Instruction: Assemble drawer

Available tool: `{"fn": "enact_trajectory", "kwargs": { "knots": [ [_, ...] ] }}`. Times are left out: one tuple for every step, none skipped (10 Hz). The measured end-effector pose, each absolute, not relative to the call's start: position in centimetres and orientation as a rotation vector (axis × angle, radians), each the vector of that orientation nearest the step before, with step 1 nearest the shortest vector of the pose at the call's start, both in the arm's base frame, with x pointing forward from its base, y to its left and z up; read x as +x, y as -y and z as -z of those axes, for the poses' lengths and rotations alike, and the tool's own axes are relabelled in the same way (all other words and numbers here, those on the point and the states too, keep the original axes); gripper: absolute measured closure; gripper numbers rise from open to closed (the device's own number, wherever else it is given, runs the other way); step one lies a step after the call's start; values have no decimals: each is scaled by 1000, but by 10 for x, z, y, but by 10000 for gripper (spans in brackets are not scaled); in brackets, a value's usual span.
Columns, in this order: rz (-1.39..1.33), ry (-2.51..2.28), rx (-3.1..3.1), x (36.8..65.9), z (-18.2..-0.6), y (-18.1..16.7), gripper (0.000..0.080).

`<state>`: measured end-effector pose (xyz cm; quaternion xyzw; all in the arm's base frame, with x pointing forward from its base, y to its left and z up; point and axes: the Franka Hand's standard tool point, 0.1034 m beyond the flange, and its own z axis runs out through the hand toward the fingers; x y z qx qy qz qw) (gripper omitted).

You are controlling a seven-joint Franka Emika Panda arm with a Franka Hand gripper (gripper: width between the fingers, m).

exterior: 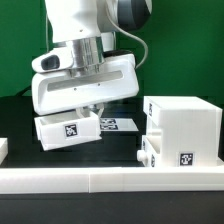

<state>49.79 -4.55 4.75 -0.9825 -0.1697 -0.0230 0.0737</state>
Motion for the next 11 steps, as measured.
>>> {"fn": "enact_trajectory", "kwargs": {
  "knots": [
    [76, 686, -2924, 502, -50, 46, 755],
    [85, 857, -2897, 507, -51, 45, 755],
    [84, 984, -2869, 508, -51, 43, 755],
    [88, 1074, -2838, 507, -51, 44, 755],
    [90, 1151, -2809, 507, -50, 44, 755],
    [95, 1253, -2766, 507, -50, 44, 755],
    [99, 1371, -2715, 507, -49, 45, 755],
    [102, 1545, -2636, 510, -51, 47, 755],
    [100, 1708, -2550, 513, -52, 48, 755],
    [97, 1827, -2482, 514, -52, 48, 755],
    [93, 1913, -2423, 514, -52, 48, 755]
  ]
}}
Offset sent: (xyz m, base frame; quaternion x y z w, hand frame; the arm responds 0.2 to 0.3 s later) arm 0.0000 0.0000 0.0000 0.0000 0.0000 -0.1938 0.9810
